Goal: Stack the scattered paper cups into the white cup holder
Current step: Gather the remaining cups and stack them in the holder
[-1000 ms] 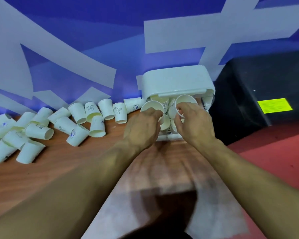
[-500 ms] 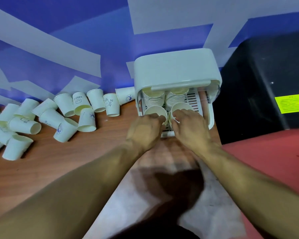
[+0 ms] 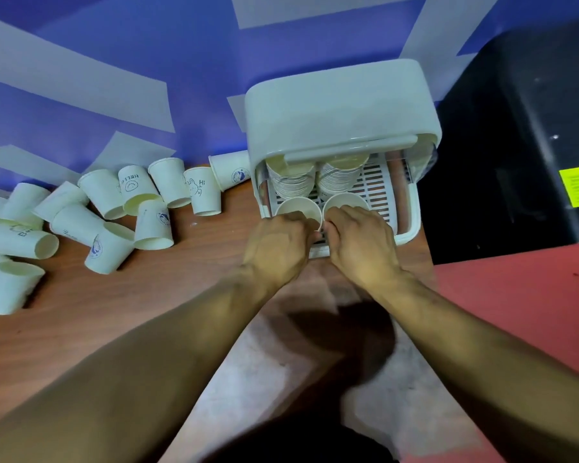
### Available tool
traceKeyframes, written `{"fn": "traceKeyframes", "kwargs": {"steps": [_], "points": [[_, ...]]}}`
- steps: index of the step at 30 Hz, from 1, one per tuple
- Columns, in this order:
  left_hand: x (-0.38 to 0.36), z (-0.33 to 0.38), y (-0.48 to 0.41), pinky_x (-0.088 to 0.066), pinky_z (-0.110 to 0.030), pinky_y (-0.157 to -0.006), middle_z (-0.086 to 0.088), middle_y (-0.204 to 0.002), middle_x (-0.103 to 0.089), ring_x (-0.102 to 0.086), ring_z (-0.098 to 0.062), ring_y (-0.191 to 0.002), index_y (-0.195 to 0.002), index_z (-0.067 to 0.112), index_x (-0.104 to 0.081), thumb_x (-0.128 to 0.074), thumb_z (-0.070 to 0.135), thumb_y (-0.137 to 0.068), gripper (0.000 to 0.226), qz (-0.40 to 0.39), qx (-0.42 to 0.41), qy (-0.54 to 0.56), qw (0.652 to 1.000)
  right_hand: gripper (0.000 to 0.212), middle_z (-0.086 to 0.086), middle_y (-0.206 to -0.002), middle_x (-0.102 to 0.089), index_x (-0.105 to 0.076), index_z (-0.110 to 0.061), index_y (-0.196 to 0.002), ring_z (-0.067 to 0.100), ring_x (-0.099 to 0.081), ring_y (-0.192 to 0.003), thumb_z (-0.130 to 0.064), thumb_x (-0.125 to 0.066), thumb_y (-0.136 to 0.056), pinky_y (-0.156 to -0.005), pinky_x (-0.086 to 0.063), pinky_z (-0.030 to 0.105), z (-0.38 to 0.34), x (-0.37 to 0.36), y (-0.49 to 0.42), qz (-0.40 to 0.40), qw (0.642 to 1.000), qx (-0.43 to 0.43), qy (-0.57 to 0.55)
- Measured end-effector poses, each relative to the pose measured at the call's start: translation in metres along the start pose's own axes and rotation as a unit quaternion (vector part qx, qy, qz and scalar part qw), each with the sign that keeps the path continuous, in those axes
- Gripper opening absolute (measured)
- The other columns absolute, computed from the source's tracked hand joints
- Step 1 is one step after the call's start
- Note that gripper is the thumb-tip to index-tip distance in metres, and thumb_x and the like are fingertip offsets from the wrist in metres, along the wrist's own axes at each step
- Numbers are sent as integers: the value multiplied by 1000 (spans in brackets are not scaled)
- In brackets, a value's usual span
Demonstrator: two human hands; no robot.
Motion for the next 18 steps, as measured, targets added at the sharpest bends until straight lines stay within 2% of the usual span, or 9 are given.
{"fn": "traceKeyframes", "kwargs": {"steps": [7,10,13,15,18], "points": [[-5,-3,2,-30,-30,-59,-4,-92,-65,-62,-32,-83,-89,20,-66,-47,35,-97,26,-15,37,29,999,6,5,-72,-58,-58,-12,-80,29,-54,-69,-13,-57,-85,-63,-39,34,-2,-1,2,8,1000,-12,-22],[-1,-1,7,-44,-32,-66,-5,-106,-66,-63,-32,-94,-106,19,-66,-52,35,-95,24,-18,47,37,998,1,6,-80,-60,-61,-9,-84,28,-56,-77,-8,-62,-84,-62,-42,33,-7,9,6,51,996,-25,-62],[14,-3,21,-51,-40,-80,-5,-115,-63,-61,-29,-102,-121,17,-63,-56,36,-94,33,6,44,59,997,7,7,-88,-60,-63,-6,-92,27,-55,-83,-7,-63,-85,-68,-43,34,-23,27,14,121,988,-13,-100],[27,-10,37,-50,-40,-80,-4,-114,-63,-61,-28,-100,-121,16,-63,-58,37,-93,35,24,43,64,997,11,7,-88,-59,-63,-6,-96,27,-54,-83,-9,-63,-84,-70,-44,34,-41,36,19,139,984,6,-112],[48,-27,67,-51,-39,-74,-2,-110,-64,-62,-28,-93,-117,19,-64,-58,41,-92,34,43,75,61,994,16,6,-90,-59,-63,-8,-98,26,-55,-84,-11,-63,-82,-71,-45,36,-74,42,23,124,984,34,-124]]}}
Point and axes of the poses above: each hand's wrist, its own y-axis away from the middle knuckle, its own x-axis out of the back of the hand, z = x × y, the point moved 5 cm from there along -y, towards the middle knuckle
